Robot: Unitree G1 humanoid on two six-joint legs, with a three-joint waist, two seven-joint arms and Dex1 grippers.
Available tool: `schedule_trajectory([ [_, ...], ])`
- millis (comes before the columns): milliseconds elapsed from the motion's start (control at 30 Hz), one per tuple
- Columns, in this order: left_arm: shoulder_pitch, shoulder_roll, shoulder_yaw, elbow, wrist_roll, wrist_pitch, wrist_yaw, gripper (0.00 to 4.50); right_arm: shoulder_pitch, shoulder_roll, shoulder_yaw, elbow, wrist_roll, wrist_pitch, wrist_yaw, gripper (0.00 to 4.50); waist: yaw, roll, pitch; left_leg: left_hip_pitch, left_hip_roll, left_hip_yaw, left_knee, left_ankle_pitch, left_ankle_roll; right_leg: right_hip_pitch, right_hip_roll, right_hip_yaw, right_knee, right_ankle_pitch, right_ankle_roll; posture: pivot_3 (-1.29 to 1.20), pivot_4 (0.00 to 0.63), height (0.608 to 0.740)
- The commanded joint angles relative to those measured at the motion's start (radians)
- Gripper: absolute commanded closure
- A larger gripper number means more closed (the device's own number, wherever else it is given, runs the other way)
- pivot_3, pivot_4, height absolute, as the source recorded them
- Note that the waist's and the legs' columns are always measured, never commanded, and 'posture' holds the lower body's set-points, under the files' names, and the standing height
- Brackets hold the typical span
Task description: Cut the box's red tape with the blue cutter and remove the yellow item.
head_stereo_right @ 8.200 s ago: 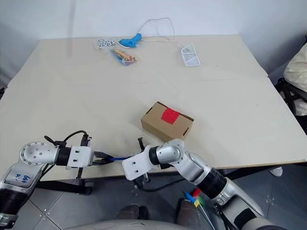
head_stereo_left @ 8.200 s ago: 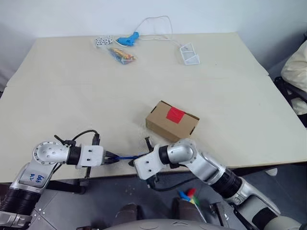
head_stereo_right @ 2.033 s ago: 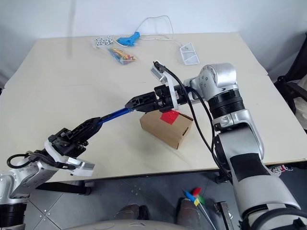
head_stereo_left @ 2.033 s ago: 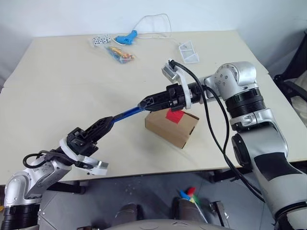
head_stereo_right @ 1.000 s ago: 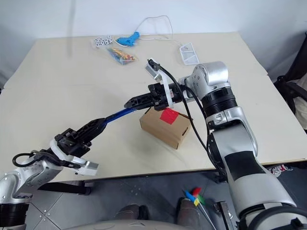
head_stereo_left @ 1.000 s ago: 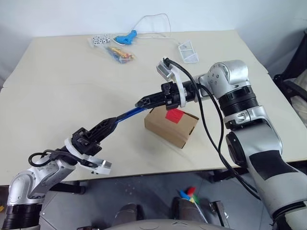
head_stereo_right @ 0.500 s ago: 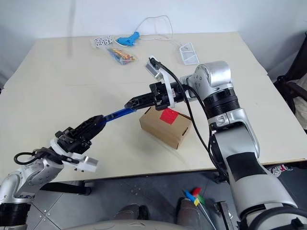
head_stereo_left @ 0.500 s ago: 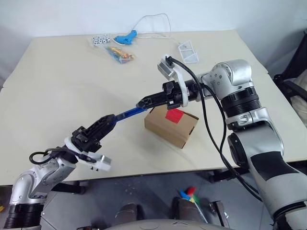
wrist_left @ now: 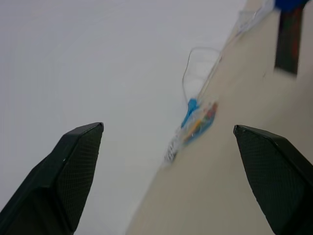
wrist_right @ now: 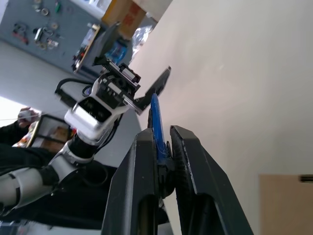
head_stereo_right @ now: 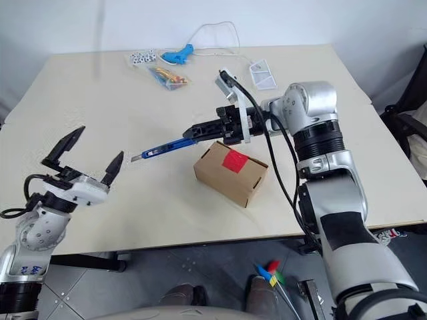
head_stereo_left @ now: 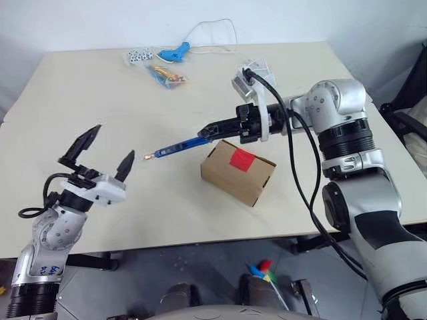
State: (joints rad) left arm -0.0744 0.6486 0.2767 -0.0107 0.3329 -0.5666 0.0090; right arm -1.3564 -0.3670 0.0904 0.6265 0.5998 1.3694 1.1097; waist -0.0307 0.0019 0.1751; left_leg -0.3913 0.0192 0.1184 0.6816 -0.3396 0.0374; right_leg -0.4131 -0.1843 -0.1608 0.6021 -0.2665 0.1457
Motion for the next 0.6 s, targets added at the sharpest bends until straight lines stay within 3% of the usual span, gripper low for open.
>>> schedule_trajectory([
  [33, 0.0, -0.01, 0.045, 0.021, -0.113, 0.07, -0.037, 0.0, -0.001, -0.021, -0.031, -0.079, -0.004, -0.04, -0.031, 4.37, 0.0, 0.0, 0.0, 0.0, -0.001, 0.0, 0.0, 0.0, 0.0, 0.0, 0.0, 0.0, 0.0, 0.0, 0.0, 0.0, 0.15, 0.74],
  [300, -0.038, -0.029, 0.043, 0.048, -0.338, 0.31, -0.201, 0.0, 0.082, -0.093, -0.041, -0.359, -0.024, -0.107, -0.124, 4.37, 0.004, 0.0, 0.0, 0.0, -0.003, 0.0, 0.0, 0.0, 0.0, 0.0, 0.0, 0.0, 0.0, 0.0, 0.0, 0.0, 0.15, 0.74],
  [433, -0.112, -0.018, -0.001, 0.058, -0.519, 0.499, -0.41, 0.0, 0.183, -0.173, -0.041, -0.625, -0.051, -0.21, -0.17, 4.37, 0.006, -0.001, 0.0, 0.0, -0.004, 0.0, 0.001, 0.0, 0.0, 0.001, 0.0, -0.001, 0.0, 0.0, 0.0, 0.0, 0.15, 0.74],
  [600, -0.197, 0.009, -0.044, 0.036, -0.601, 0.612, -0.572, 0.0, 0.272, -0.227, -0.053, -0.757, -0.08, -0.309, -0.219, 4.37, 0.002, -0.001, 0.0, 0.0, -0.005, 0.001, 0.001, 0.0, 0.0, 0.001, 0.001, 0.0, 0.0, 0.0, 0.0, 0.0, 0.15, 0.74],
])
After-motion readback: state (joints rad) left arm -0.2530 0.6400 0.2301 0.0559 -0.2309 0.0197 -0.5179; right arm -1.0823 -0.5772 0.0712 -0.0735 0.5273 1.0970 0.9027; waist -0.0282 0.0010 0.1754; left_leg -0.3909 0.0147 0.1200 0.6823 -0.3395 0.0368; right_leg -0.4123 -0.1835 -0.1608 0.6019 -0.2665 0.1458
